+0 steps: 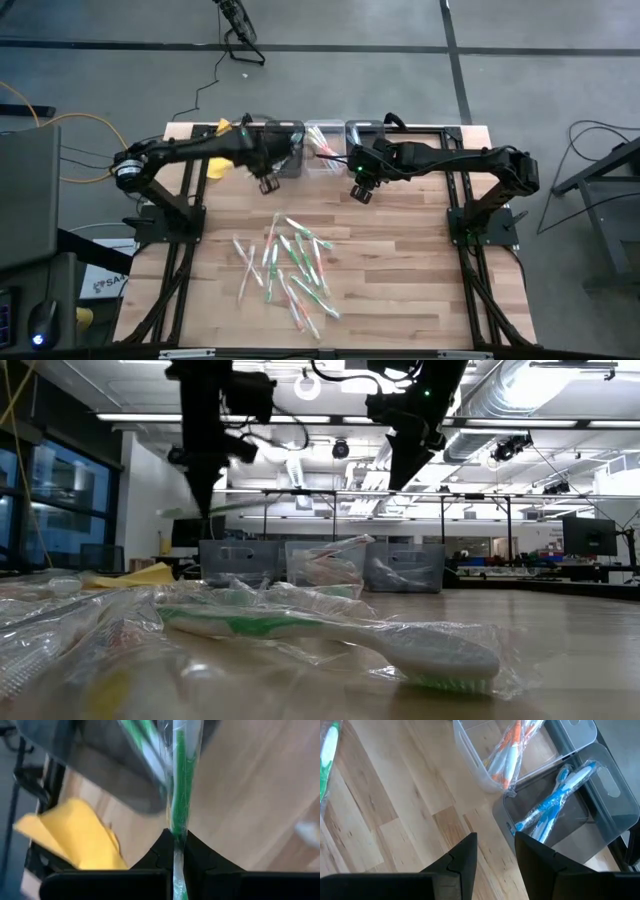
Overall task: Pick & Place Toothbrushes
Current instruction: Put the green toothbrush into the left black bin
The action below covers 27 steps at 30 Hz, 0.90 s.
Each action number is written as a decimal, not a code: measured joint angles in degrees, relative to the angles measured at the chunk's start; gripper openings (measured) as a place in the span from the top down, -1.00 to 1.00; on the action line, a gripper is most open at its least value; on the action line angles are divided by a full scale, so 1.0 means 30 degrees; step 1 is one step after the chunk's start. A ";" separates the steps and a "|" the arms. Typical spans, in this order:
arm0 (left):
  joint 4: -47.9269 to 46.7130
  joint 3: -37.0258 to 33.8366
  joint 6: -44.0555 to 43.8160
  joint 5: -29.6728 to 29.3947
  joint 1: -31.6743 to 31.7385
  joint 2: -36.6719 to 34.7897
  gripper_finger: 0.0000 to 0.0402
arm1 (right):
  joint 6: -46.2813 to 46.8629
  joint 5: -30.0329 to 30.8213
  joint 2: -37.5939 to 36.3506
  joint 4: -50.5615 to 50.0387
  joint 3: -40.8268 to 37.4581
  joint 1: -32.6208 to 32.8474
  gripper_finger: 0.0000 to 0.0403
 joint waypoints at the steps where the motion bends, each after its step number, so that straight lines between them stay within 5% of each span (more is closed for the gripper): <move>1: 0.0162 0.0506 0.0307 0.0275 0.0373 0.0000 0.96 | 0.0000 0.0000 -0.0001 0.0014 0.0000 0.0000 0.38; 5: 0.1248 0.2159 0.0181 0.1099 0.1904 -0.0007 0.96 | 0.0000 0.0000 -0.0004 0.0048 0.0000 0.0000 0.38; 11: 0.2895 0.2838 0.0208 0.5400 0.4603 0.0742 0.96 | 0.0225 0.0000 -0.0004 0.0076 0.0000 0.0000 0.38; 27: 0.3910 0.2823 -0.0422 0.7218 0.6947 0.4037 0.95 | 0.0291 0.0007 0.0004 0.0128 0.0000 -0.0001 0.38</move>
